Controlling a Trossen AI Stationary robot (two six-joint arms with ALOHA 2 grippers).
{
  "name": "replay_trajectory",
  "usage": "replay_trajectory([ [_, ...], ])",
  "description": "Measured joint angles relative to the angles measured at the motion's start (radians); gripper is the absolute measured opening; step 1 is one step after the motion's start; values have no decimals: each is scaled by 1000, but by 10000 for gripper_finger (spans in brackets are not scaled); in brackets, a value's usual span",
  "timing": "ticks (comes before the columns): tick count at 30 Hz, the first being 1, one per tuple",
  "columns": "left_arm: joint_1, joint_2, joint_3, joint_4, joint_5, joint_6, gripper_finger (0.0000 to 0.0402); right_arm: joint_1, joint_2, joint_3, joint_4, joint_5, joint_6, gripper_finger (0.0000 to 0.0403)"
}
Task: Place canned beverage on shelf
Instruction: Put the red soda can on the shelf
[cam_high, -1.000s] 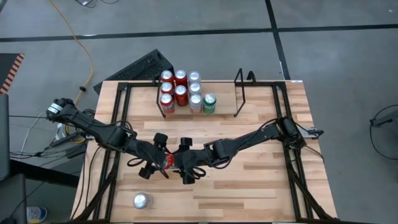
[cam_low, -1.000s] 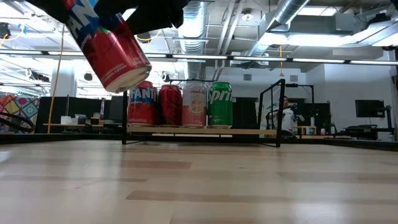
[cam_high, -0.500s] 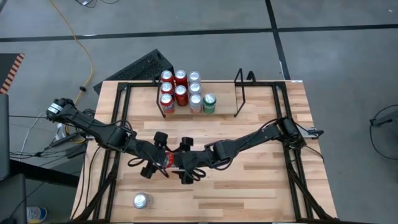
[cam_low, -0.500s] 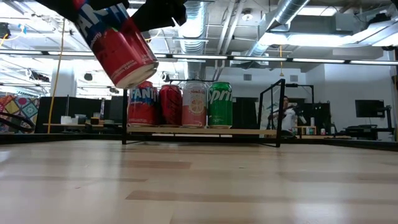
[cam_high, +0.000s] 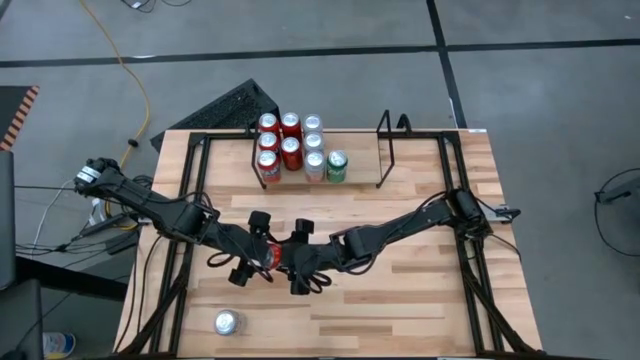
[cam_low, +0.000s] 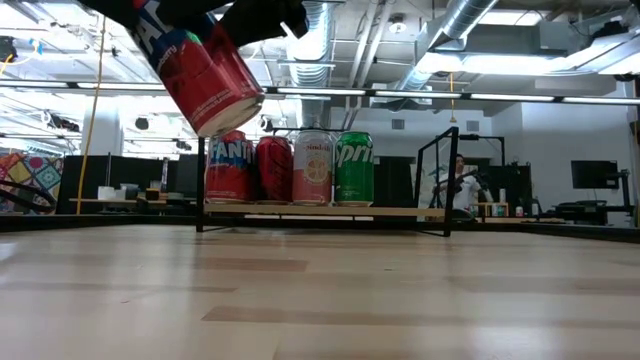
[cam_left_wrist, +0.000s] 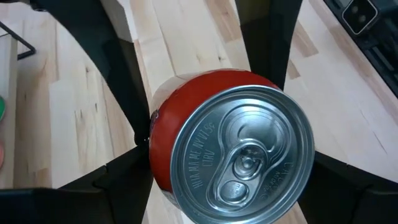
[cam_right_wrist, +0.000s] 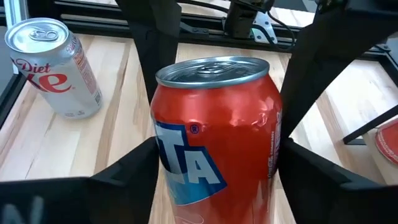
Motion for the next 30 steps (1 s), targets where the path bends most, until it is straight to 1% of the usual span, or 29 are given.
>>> replay_trajectory([
  [2, 0, 0, 0, 0, 7, -1, 307, 9, 0, 0, 1, 12, -11, 261],
  [6, -1, 0, 0, 20, 13, 10, 308, 28, 0, 0, 5, 93, -23, 226],
  [9, -1, -1, 0, 26, 15, 9, 308, 28, 0, 0, 6, 95, -23, 210],
  [13, -1, -2, 0, 32, 19, 9, 308, 37, 0, -2, 22, 102, -22, 209],
  [19, -2, -3, 0, 41, 29, -20, 309, 71, 2, -2, 38, 176, -15, 207],
  [24, -2, -3, 1, 44, 39, -57, 310, 90, 2, -2, 34, 196, 22, 205],
  [27, -2, -3, 2, 53, 39, -64, 314, 104, 2, -2, 10, 248, 63, 205],
  [30, 0, -3, 2, 67, 55, -93, 320, 118, 2, 0, -18, 312, 144, 205],
])
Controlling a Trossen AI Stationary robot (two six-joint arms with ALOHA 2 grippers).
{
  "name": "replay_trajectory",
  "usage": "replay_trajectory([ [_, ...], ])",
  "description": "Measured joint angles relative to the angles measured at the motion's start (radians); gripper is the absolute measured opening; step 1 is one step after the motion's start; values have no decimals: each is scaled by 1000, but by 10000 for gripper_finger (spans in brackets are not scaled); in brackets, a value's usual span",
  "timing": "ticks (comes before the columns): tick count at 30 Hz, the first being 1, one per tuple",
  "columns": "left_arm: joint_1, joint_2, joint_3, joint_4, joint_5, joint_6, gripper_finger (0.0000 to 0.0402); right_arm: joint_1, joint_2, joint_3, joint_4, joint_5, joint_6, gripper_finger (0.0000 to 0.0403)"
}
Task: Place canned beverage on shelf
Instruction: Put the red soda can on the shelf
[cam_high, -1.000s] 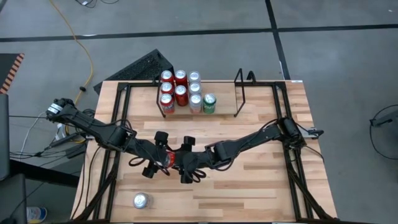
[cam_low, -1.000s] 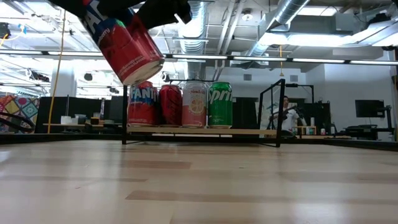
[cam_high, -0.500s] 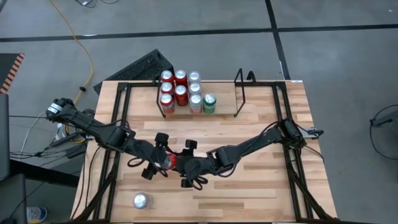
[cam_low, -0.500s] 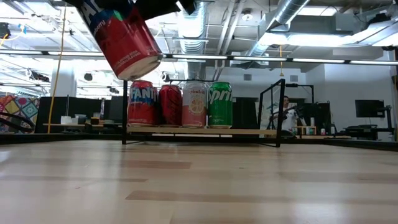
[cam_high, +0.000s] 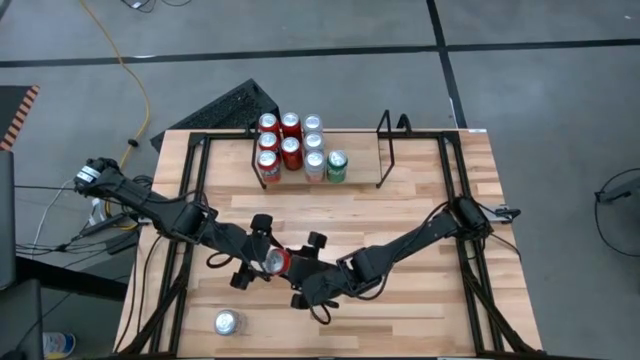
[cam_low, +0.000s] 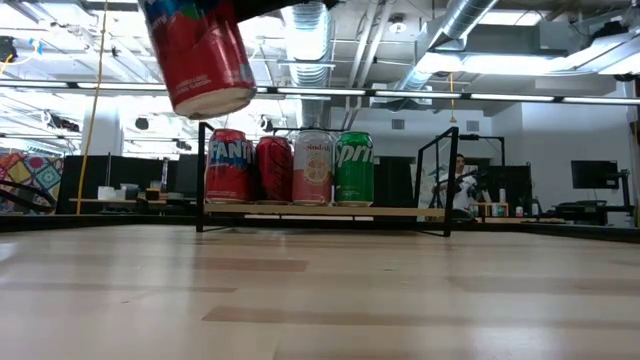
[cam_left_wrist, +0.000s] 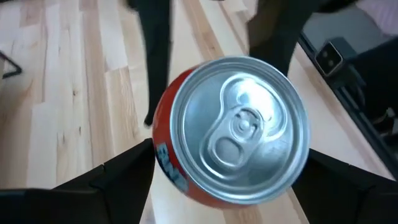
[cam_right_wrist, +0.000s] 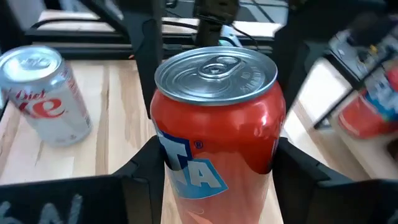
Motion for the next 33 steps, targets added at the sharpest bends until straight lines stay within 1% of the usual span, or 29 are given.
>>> replay_trajectory([
  [4, 3, 0, 0, 9, 5, -58, 324, 12, 0, -2, -32, 69, 85, 205],
  [8, 3, -10, 0, -11, 8, -88, 325, 21, -3, -60, -43, 134, 213, 205],
  [11, -2, -39, 1, -19, 28, -108, 325, 26, -10, -83, -151, 175, 307, 205],
  [13, -3, -64, 2, -28, 31, -119, 325, 22, -10, -84, -175, 185, 382, 205],
  [15, 0, -88, 2, -31, 18, -132, 325, 20, -17, -86, -256, 223, 455, 205],
  [17, -1, -120, 2, -35, 4, -144, 325, 16, -35, -90, -355, 256, 493, 205],
  [19, -2, -151, 2, -33, -12, -148, 325, 13, -55, -90, -412, 280, 529, 205],
  [22, -1, -187, 2, -32, -33, -149, 326, -3, -127, -102, -477, 334, 534, 205],
  [27, -8, -239, 1, -29, -35, -136, 326, -27, -290, -213, -445, 422, 482, 205],
  [30, -21, -262, 0, -27, -36, -120, 326, -31, -413, -331, -365, 430, 424, 205],
  [33, -35, -280, 0, -23, -39, -99, 326, -45, -558, -484, -224, 421, 363, 205],
])
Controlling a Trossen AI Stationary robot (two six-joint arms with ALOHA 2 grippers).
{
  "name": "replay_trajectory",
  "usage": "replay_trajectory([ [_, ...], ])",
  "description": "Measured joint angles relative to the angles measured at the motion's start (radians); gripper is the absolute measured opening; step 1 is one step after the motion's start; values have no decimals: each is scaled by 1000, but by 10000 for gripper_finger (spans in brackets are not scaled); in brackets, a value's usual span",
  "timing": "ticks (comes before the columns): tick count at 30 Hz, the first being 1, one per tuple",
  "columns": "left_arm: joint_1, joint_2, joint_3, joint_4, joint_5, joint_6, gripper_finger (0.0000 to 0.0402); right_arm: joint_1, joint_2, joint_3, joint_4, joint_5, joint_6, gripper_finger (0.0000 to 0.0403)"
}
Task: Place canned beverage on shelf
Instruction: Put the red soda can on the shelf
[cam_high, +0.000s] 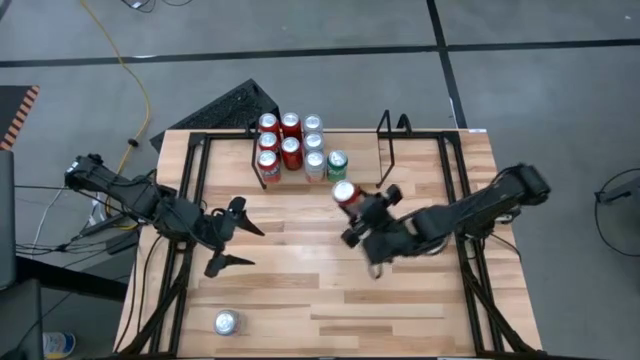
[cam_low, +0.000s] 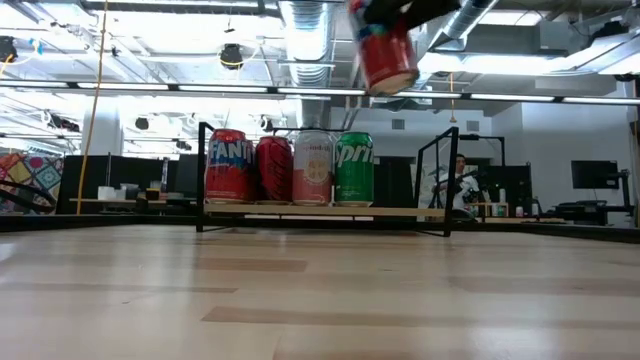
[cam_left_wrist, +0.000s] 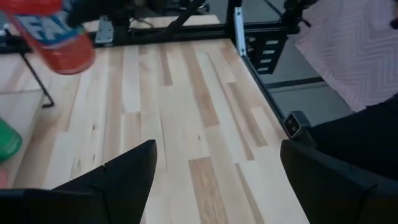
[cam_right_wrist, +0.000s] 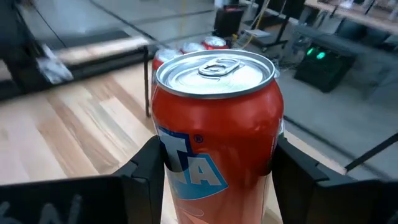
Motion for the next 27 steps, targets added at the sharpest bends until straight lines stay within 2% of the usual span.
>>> replay_trajectory([
  [4, -1, -11, 0, 5, -12, 29, 326, -70, -167, -201, 286, -51, -128, 205],
  [9, -1, -12, 0, 23, -38, 64, 326, -245, -266, -425, 847, -308, -439, 205],
  [11, -1, -12, 0, 24, -46, 66, 326, -325, -279, -479, 962, -384, -497, 205],
  [17, -1, -12, -1, 14, -53, 57, 326, -535, -268, -533, 978, -441, -531, 205],
  [23, -1, -12, -1, 4, -80, 75, 326, -704, -218, -527, 1052, -681, -494, 205],
  [27, -1, -12, -1, 4, -101, 77, 326, -782, -119, -533, 1132, -762, -494, 205],
])
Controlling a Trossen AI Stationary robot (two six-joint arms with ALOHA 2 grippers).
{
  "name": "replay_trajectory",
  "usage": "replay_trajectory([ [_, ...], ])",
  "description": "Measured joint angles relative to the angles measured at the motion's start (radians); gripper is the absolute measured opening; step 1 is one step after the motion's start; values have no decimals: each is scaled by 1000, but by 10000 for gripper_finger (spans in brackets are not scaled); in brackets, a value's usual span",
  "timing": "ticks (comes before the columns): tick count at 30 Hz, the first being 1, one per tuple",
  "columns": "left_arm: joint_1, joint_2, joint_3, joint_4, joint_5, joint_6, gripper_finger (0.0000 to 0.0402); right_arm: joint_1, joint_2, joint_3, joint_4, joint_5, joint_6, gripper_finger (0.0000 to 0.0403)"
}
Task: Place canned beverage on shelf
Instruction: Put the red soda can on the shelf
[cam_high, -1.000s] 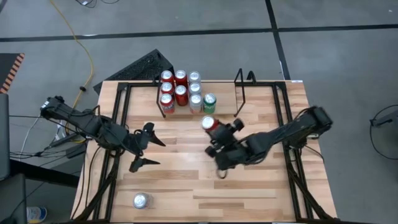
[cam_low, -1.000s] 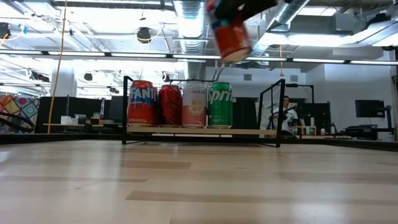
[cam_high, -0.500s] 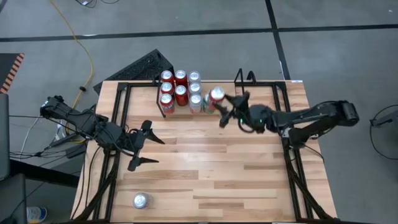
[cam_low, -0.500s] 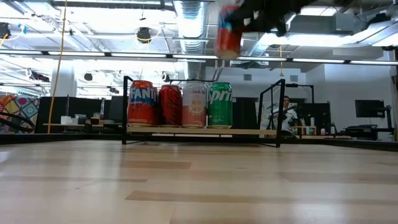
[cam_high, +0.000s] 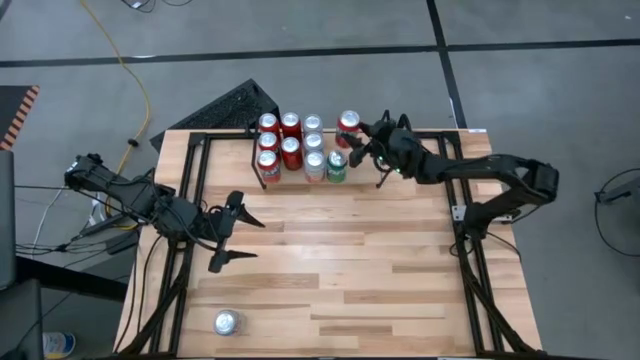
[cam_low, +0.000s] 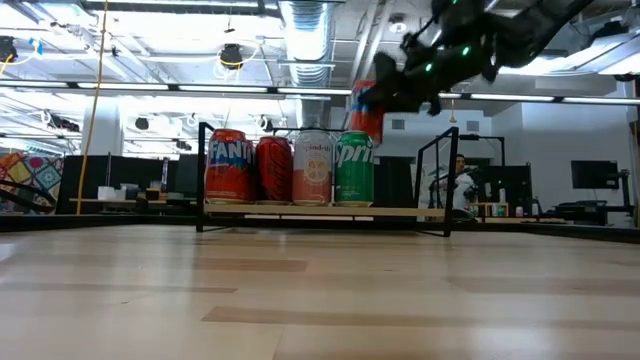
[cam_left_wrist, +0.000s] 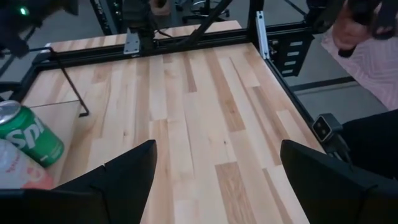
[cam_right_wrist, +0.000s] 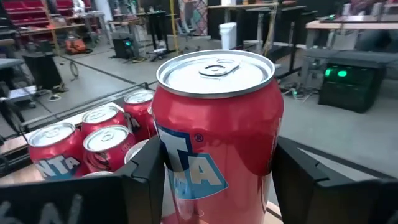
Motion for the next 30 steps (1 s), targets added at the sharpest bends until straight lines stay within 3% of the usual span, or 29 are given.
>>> replay_trajectory([
  [7, 0, 0, 0, -8, -6, -16, 326, -120, 157, 1, 149, -127, 11, 205],
  [15, 0, 0, 0, -11, -7, -17, 326, -205, 254, 6, 203, -249, 49, 205],
  [30, 0, 0, 0, -9, -33, -11, 326, -181, 265, 24, 118, -232, 49, 205],
])
